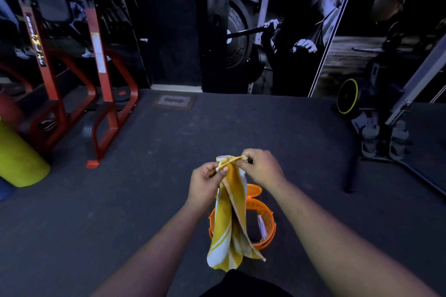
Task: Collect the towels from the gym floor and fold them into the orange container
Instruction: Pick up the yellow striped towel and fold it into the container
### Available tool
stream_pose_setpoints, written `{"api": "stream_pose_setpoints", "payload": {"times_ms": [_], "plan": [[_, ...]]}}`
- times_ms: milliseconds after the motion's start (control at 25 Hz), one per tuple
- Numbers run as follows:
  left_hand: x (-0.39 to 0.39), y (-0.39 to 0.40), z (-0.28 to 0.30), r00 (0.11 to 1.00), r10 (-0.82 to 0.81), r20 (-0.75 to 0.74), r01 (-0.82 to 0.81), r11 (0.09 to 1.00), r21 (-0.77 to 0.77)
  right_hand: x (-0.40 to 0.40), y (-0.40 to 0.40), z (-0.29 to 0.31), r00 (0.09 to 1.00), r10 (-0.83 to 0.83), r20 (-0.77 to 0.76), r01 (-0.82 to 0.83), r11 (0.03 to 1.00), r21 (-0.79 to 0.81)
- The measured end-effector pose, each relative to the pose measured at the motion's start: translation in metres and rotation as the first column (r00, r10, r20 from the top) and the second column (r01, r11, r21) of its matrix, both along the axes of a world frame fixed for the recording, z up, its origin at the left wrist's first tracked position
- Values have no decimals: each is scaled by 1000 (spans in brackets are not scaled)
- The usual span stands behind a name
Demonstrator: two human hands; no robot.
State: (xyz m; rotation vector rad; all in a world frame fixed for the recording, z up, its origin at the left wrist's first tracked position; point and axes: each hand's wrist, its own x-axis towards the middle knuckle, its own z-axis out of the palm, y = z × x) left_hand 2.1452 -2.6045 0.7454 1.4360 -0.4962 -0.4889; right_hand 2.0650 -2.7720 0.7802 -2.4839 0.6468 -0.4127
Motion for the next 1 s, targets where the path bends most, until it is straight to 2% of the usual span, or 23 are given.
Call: {"api": "stream_pose_setpoints", "payload": {"times_ms": [80, 200, 320, 440, 560, 640, 680, 720, 760, 800, 840, 880, 920, 1000], "plan": [[13, 5, 1, 997, 29, 77, -34, 998, 59, -7, -14, -1, 993, 89, -72, -96, 991, -94], [39, 15, 3, 978, 71, 198, -97, 988, 123, -25, -35, -5, 941, 125, -315, -203, 953, -227], [69, 23, 9, 944, 180, 277, -227, 963, 146, -42, -53, -10, 861, 44, -508, -236, 917, -322], [94, 25, 18, 894, 234, 382, -332, 918, 215, -56, -69, -8, 842, -137, -522, -121, 895, -430], [103, 17, 25, 868, 216, 446, -371, 880, 296, -60, -78, 12, 899, -297, -323, 115, 870, -479], [102, 4, 35, 881, 276, 385, -382, 895, 230, -57, -79, 32, 948, -308, -83, 259, 896, -361], [101, -5, 44, 905, 312, 289, -367, 916, 161, -53, -80, 40, 950, -307, 60, 313, 924, -219], [100, -15, 55, 931, 324, 167, -342, 936, 85, -48, -81, 48, 928, -316, 197, 324, 946, -4], [99, -27, 69, 951, 307, 46, -308, 951, 16, -43, -81, 57, 886, -332, 322, 260, 933, 247], [98, -36, 85, 955, 294, -26, -295, 955, -40, -39, -79, 67, 832, -365, 418, 148, 872, 467], [97, -44, 101, 957, 290, -24, -291, 953, -82, -36, -80, 78, 770, -396, 500, 41, 813, 581], [97, -49, 118, 949, 304, 82, -297, 951, -84, -36, -83, 89, 705, -423, 569, -13, 795, 607], [99, -51, 132, 919, 300, 256, -294, 954, -61, -39, -88, 100, 661, -427, 617, -5, 819, 573], [104, -48, 152, 771, 217, 598, -363, 922, 134, -49, -96, 118, 654, -388, 650, 126, 902, 412]]}}
